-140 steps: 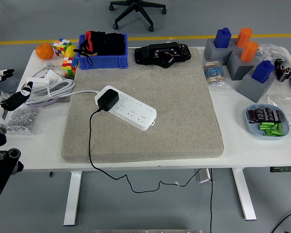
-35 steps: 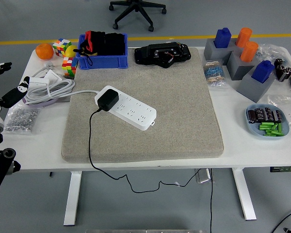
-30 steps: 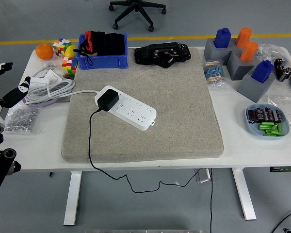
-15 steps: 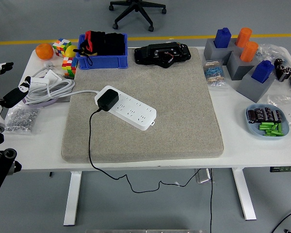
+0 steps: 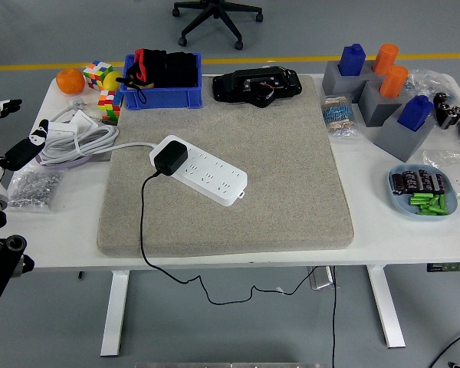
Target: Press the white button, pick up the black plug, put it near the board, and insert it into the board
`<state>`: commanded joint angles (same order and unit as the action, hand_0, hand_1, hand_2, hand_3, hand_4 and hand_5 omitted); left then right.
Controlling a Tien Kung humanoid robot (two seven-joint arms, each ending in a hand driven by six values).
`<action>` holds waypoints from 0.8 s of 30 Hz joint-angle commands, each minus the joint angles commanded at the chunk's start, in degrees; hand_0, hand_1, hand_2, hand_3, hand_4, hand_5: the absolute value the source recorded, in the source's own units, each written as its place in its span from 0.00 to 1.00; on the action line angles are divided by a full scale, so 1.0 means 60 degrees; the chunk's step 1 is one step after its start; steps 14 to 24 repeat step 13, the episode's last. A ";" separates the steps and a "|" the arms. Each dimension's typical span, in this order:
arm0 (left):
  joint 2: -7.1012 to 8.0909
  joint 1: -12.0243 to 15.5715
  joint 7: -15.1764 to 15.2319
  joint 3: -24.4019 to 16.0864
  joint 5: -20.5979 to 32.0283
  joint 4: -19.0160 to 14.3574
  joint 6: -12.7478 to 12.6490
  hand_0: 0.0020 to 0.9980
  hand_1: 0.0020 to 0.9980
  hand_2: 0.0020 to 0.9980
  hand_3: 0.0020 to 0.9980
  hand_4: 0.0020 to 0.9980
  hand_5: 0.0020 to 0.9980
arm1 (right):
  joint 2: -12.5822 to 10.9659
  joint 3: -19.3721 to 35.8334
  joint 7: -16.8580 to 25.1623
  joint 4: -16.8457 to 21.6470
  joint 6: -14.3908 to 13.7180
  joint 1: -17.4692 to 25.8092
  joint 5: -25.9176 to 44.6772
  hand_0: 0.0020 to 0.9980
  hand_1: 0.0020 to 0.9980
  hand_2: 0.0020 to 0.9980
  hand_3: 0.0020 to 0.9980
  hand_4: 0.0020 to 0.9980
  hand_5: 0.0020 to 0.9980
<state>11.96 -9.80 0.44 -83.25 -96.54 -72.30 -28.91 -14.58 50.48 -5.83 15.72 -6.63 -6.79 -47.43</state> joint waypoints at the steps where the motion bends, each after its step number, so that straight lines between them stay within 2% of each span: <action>1: -0.0001 -0.0003 -0.0002 0.0005 -0.0002 0.0002 0.0001 0.88 0.83 0.74 0.72 0.77 0.29 | 0.0000 0.0000 0.0000 0.0001 0.0001 -0.0002 0.0004 0.82 0.66 0.66 0.63 0.76 0.50; 24: 0.0000 -0.0020 -0.0047 0.0028 -0.0034 0.0004 0.0019 0.88 0.83 0.74 0.72 0.77 0.29 | 0.0001 0.0022 -0.0003 -0.0005 0.0000 0.0001 -0.0005 0.82 0.66 0.66 0.63 0.76 0.50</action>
